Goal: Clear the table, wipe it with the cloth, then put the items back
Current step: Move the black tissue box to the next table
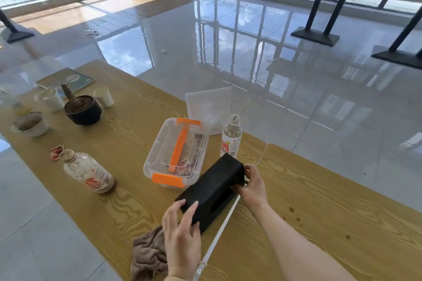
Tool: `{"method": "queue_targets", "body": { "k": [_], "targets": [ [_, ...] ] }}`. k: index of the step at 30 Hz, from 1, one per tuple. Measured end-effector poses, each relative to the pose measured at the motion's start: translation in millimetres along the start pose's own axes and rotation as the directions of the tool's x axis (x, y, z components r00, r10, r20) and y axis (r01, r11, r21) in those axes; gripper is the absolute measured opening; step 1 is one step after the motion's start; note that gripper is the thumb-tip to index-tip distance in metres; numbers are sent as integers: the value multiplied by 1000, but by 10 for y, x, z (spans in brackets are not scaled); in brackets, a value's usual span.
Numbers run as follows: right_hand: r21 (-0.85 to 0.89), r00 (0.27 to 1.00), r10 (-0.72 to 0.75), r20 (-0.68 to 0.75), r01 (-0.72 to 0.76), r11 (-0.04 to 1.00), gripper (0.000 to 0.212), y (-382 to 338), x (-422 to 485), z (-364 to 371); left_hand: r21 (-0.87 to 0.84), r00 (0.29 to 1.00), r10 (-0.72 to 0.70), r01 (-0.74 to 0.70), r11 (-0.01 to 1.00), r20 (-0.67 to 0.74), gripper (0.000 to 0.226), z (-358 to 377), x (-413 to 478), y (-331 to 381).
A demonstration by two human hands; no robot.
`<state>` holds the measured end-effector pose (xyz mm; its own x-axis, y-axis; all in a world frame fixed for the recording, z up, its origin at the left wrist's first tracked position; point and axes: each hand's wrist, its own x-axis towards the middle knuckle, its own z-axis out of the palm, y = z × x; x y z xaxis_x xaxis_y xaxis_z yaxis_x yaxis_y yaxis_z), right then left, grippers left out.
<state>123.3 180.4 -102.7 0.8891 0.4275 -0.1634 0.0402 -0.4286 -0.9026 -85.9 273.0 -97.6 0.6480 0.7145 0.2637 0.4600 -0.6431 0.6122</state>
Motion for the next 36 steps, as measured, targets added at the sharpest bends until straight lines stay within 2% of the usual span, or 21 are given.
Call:
{"method": "queue_targets", "body": {
  "k": [5, 14, 20, 26, 30, 36],
  "targets": [
    [-38, 999, -35, -23, 34, 999, 49, 56, 69, 58, 34, 998, 62, -62, 997, 26, 62, -18, -31, 8],
    [-105, 998, -61, -34, 57, 993, 44, 12, 142, 139, 22, 994, 53, -55, 998, 94, 62, -64, 16, 58],
    [-156, 992, -124, -23, 119, 981, 50, -18, 61, 90, 84, 988, 89, -100, 991, 123, 60, -156, 34, 24],
    [-224, 999, -40, -13, 36, 974, 70, -20, -182, -76, 78, 989, 134, -139, 987, 68, 59, -325, -11, 15],
    [-271, 999, -51, 6, 51, 961, 65, -43, -366, -199, 97, 965, 229, -242, 965, 130, 49, -344, -94, 29],
    [-385, 990, -116, 74, 136, 913, 63, -82, -726, -405, 156, 970, 190, -213, 964, 153, 47, -345, -268, 164]
  ]
}}
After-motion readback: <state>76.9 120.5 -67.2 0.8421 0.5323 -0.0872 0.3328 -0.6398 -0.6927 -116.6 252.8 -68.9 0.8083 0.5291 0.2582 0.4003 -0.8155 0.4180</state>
